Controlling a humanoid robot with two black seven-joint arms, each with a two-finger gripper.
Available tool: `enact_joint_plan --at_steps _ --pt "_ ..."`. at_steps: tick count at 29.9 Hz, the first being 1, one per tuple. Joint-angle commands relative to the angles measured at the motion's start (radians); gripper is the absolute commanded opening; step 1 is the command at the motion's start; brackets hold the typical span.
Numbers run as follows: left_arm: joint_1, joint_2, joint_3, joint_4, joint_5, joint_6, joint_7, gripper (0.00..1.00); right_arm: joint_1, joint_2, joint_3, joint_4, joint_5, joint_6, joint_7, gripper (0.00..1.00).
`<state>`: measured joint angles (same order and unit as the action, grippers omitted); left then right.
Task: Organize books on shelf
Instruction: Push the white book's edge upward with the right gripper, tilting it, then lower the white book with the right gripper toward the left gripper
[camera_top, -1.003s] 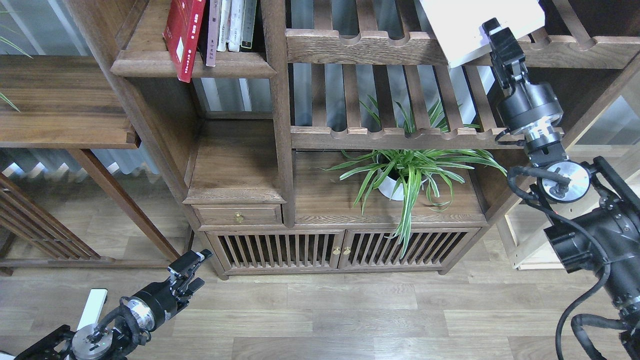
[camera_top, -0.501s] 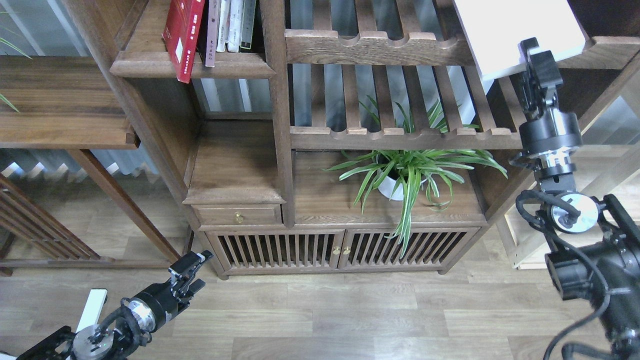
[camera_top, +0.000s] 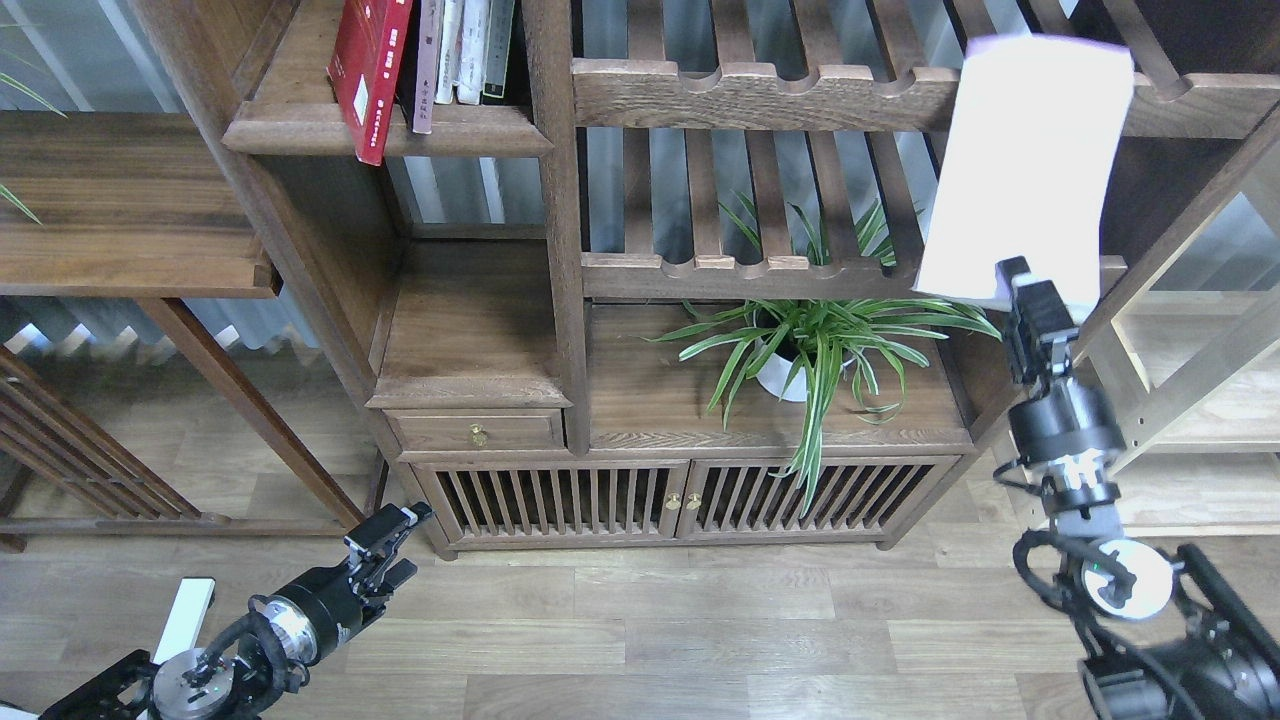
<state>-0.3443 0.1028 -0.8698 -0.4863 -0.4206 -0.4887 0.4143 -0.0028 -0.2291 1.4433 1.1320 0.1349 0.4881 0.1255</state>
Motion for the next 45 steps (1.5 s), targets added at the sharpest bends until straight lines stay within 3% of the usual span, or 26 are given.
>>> enact_joint_plan --at_steps 1,6,13,27,37,45 --pt "0.004 -0.003 0.005 -0.003 -0.003 0.0 0.0 0.99 -0.049 0.06 0.0 -0.003 -0.001 0.001 0.0 0.06" --pt "0.014 -0.014 0.005 -0.072 -0.004 0.0 0.0 0.99 -0.077 0.168 -0.006 -0.001 -0.026 0.001 -0.014 0.06" --pt "0.001 -0.008 0.006 -0.094 -0.004 0.0 0.001 0.99 -0.108 0.227 -0.168 -0.001 -0.053 0.001 -0.018 0.07" --pt "-0.01 0.116 0.011 -0.248 -0.065 0.0 0.0 0.99 -0.141 0.229 -0.405 -0.001 -0.136 0.001 -0.018 0.07" --pt "0.013 0.213 0.159 -0.419 -0.27 0.0 0.0 0.99 -0.118 0.229 -0.55 -0.005 -0.189 0.001 -0.02 0.07" --pt "0.011 0.236 0.259 -0.488 -0.29 0.0 0.0 0.99 -0.065 0.229 -0.619 -0.006 -0.192 0.001 -0.021 0.07"
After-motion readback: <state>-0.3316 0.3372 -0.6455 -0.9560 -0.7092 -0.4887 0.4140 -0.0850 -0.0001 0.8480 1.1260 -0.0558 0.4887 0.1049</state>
